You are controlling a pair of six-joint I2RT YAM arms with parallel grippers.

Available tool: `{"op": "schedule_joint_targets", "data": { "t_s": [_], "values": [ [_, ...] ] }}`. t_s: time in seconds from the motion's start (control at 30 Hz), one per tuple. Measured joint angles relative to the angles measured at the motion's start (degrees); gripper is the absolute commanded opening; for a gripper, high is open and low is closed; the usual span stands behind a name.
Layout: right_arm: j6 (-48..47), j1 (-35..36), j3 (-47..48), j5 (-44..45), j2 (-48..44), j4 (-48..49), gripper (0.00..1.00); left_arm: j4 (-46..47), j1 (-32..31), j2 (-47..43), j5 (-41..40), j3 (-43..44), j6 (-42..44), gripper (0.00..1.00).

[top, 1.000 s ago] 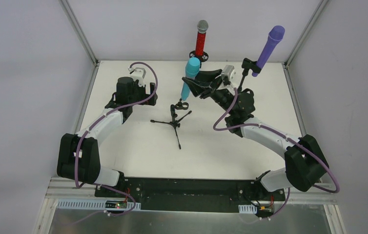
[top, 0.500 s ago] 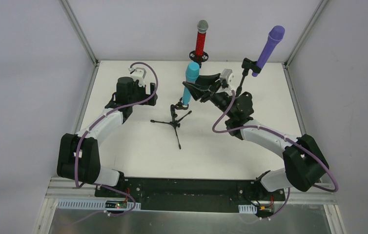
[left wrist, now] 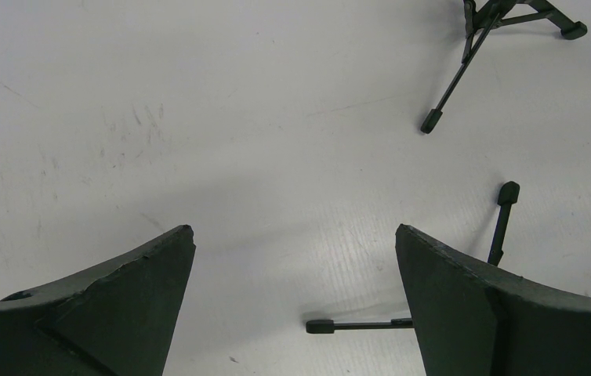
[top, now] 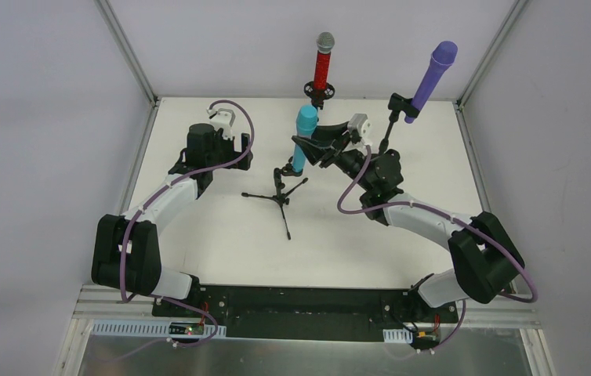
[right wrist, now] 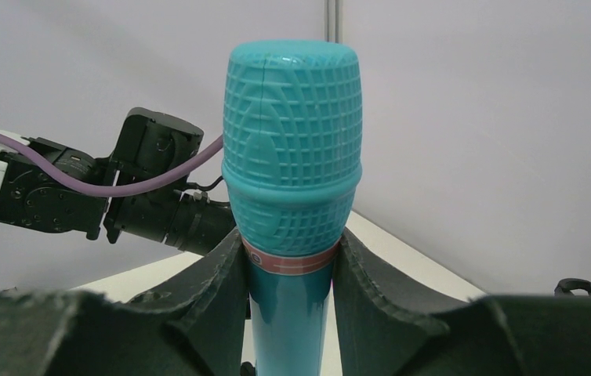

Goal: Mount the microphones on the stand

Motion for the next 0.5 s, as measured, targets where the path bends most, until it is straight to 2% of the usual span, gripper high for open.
{"op": "schedule_joint_targets", "data": {
  "t_s": [0.5],
  "values": [
    [-0.02, 0.00, -1.09, -0.04, 1.31, 2.05, 0.00, 0.00, 0.00, 0.00, 0.07, 0.00, 0.07, 1.00]
  ]
}}
